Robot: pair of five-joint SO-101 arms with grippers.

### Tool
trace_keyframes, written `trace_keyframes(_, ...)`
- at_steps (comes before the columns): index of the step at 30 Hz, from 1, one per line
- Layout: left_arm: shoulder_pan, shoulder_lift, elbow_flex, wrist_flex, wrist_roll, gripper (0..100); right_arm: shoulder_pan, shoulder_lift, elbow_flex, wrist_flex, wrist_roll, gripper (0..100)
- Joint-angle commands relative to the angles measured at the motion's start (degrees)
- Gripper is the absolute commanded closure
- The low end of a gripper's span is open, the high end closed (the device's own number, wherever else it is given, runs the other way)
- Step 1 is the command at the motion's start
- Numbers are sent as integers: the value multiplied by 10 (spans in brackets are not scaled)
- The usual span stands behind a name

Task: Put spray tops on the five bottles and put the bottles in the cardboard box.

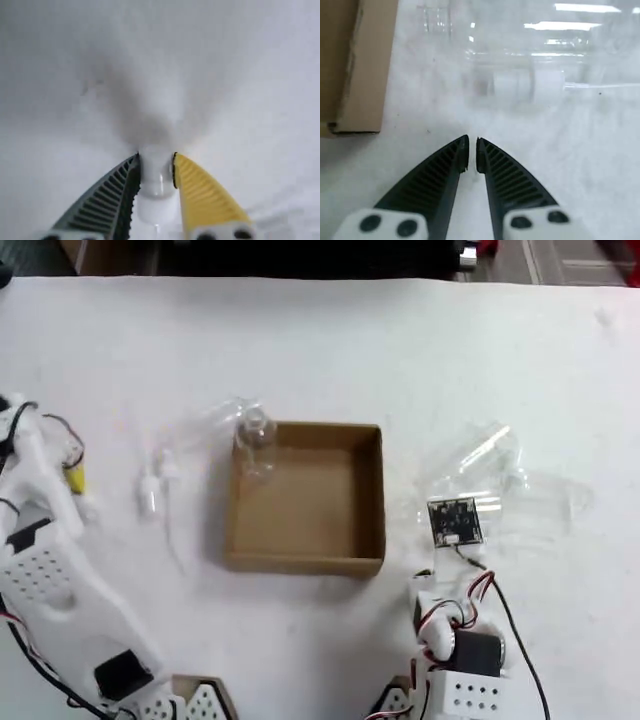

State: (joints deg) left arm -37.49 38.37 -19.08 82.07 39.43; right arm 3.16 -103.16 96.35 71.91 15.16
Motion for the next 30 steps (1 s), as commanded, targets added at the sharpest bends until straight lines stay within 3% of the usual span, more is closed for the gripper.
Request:
trace_keyframes(1,46,-7,-120,118,1,977,7,0,5,4,6,982)
trace_keyframes(5,80,-7,-223,203,1,977,7,0,5,4,6,982)
trace_keyframes(14,113,-42,-293,206,-67,978,7,0,5,4,6,982)
trace_keyframes(24,236,-305,-300,201,-224,978,7,0,5,4,6,982)
trace_keyframes(30,295,-449,-295,201,-246,977,7,0,5,4,6,982)
